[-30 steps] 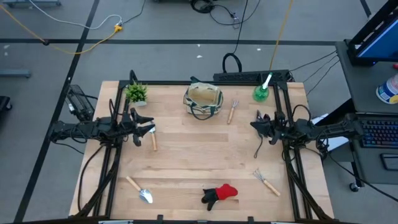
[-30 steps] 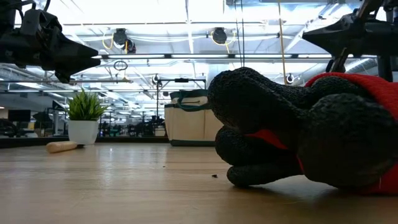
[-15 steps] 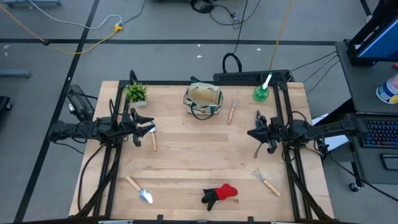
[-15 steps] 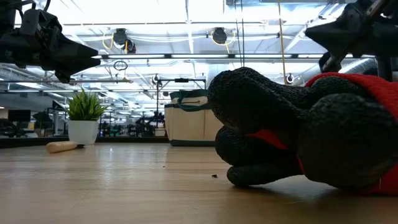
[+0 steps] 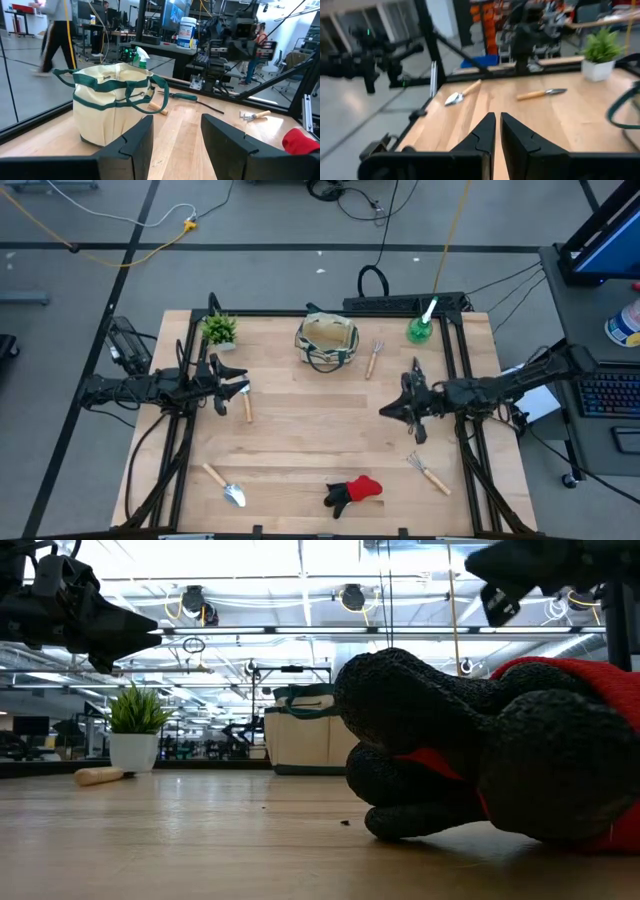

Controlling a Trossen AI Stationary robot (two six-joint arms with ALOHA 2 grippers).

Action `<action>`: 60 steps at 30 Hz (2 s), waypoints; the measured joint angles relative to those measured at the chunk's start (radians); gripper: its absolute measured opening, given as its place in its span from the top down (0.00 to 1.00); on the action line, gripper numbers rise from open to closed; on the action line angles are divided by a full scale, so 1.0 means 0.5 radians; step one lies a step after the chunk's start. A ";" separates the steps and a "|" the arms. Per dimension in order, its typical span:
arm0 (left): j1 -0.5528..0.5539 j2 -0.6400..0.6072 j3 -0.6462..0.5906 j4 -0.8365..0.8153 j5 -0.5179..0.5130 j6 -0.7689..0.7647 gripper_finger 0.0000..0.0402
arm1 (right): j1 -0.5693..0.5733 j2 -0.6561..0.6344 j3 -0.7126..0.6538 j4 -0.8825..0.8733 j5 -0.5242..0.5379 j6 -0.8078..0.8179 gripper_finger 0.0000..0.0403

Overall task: Pick & Place Garden tools in Gardening bag
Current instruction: Put the red gloves into the gardening bag

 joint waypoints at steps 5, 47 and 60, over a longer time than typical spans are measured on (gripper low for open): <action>0.000 0.000 0.000 -0.002 0.000 0.033 0.58 | 0.139 0.359 0.336 -0.192 0.035 -0.124 0.94; 0.000 0.000 0.000 -0.007 0.006 0.079 0.58 | 0.679 1.448 1.644 -1.435 0.193 -0.030 0.59; 0.000 0.000 -0.001 -0.007 0.005 0.160 0.58 | 0.677 1.468 1.644 -1.626 0.193 -0.044 0.44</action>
